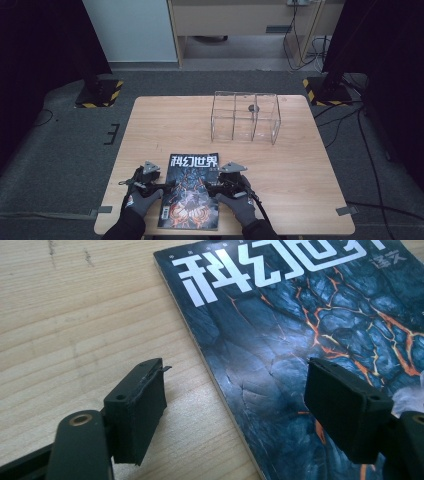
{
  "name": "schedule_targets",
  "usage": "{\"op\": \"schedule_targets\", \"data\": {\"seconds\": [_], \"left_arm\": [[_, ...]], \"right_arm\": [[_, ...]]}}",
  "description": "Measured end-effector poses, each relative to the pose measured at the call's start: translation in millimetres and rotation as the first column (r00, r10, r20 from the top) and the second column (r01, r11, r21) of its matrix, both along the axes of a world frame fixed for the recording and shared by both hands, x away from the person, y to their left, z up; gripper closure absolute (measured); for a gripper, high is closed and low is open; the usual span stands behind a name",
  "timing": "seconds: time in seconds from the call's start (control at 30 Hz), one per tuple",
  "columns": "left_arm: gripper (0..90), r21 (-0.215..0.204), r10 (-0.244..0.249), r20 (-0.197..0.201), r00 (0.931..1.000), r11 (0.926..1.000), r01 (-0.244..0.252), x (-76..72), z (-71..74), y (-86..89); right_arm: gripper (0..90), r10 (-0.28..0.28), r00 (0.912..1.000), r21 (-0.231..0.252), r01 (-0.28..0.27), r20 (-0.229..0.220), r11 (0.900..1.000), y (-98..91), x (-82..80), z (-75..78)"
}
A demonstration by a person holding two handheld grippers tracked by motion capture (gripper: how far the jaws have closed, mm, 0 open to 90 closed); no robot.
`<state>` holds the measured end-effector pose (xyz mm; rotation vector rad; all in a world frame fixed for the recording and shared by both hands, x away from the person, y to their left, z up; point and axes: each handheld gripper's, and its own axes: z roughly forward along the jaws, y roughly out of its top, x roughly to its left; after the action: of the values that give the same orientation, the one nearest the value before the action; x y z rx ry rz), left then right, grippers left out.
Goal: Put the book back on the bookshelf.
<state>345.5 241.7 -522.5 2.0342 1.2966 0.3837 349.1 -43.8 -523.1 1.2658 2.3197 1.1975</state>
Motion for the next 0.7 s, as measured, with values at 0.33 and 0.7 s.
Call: {"op": "schedule_targets", "data": {"seconds": [0.33,0.7], "left_arm": [[25.2,0.001,-0.013,-0.009,0.9999,0.9999,0.013,0.1,-1.9,-3.9],[25.2,-0.006,-0.028,-0.011,0.9995,0.9996,0.028,-1.0,-2.0,-7.0]], "right_arm": [[23.7,0.008,0.9993,0.004,-0.008,-0.037,1.0000,6.6,-1.2,-9.1],[25.0,-0.004,0.9994,0.011,0.004,-0.034,0.9999,6.0,-1.4,-10.5]]}}
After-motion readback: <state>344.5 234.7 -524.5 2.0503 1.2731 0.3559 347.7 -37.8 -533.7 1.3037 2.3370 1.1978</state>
